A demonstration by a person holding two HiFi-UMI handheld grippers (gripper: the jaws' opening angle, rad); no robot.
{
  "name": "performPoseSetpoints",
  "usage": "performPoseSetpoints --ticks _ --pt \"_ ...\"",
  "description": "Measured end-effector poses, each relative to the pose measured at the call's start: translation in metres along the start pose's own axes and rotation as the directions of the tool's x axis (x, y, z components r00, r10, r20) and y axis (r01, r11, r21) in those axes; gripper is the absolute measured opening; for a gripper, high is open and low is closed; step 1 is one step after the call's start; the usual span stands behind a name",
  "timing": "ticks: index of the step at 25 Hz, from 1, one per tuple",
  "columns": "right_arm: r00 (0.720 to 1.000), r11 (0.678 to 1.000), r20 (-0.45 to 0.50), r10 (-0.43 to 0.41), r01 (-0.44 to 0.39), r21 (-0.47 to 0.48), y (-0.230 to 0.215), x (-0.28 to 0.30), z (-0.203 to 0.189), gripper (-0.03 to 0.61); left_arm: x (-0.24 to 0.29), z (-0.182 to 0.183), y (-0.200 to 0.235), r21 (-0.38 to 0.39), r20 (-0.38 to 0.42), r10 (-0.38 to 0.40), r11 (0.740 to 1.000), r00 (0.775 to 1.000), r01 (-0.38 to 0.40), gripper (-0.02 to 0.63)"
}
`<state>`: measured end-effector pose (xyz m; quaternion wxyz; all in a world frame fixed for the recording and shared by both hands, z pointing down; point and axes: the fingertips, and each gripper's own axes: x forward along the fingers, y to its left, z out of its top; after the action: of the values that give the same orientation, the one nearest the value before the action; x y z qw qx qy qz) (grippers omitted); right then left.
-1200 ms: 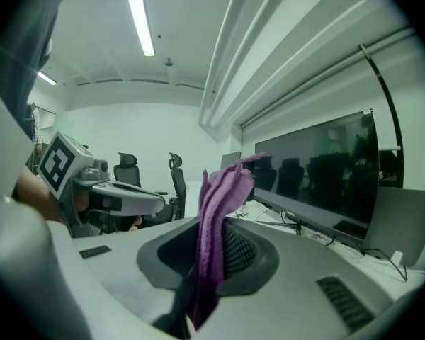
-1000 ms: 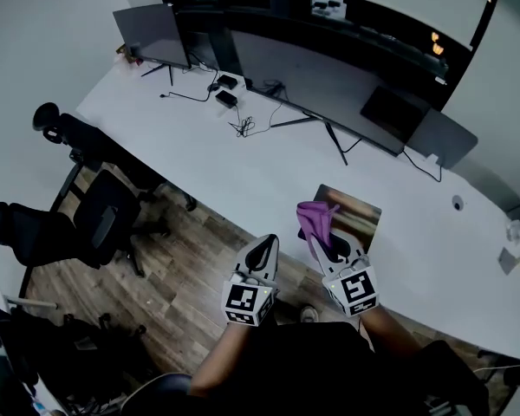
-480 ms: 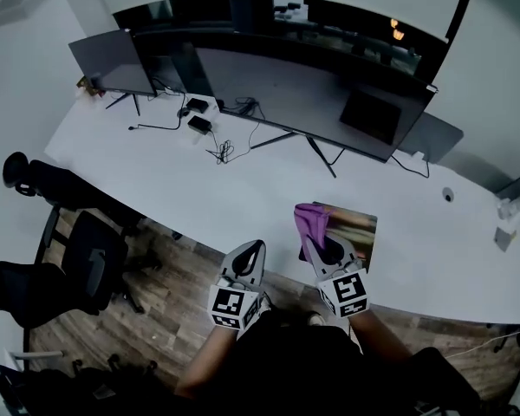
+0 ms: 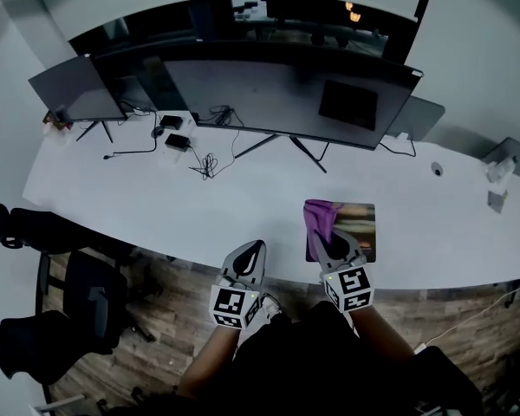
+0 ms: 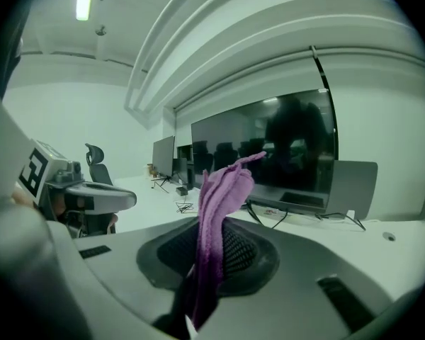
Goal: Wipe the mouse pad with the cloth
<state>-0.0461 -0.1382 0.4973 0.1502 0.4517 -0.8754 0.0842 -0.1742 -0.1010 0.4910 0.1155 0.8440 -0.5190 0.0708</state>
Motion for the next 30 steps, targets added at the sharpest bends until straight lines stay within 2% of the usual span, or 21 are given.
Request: performPoseSetpoints --ticks 5,9,13,21,30 --pt "0.998 0.998 -0.023 -0.057 0.058 0.014 -0.007 0.000 -0.010 0.066 0.009 0.002 0.004 0.015 -0.001 -0.042 0.999 0.999 0.042 0.021" --pt "0.996 0.995 -0.037 -0.078 0.080 0.058 -0.021 0.010 -0.017 0.066 0.021 0.003 0.011 0.016 -0.005 -0.047 0.999 0.999 0.047 0.021" --pt "0.991 0.992 -0.093 -0.094 0.101 0.074 -0.040 0.020 -0.034 0.066 0.033 -0.002 0.012 0.003 -0.022 -0.048 0.999 0.999 0.048 0.021" --pt "0.974 0.986 -0.202 -0.101 0.125 0.111 -0.067 0.044 -0.074 0.066 0.058 -0.015 0.013 0.002 -0.066 -0.048 0.999 0.997 0.048 0.021" --pt "0.954 0.986 -0.294 -0.064 0.105 0.128 -0.079 0.070 -0.105 0.066 0.076 -0.026 0.018 0.008 -0.093 -0.030 0.999 0.995 0.031 0.021"
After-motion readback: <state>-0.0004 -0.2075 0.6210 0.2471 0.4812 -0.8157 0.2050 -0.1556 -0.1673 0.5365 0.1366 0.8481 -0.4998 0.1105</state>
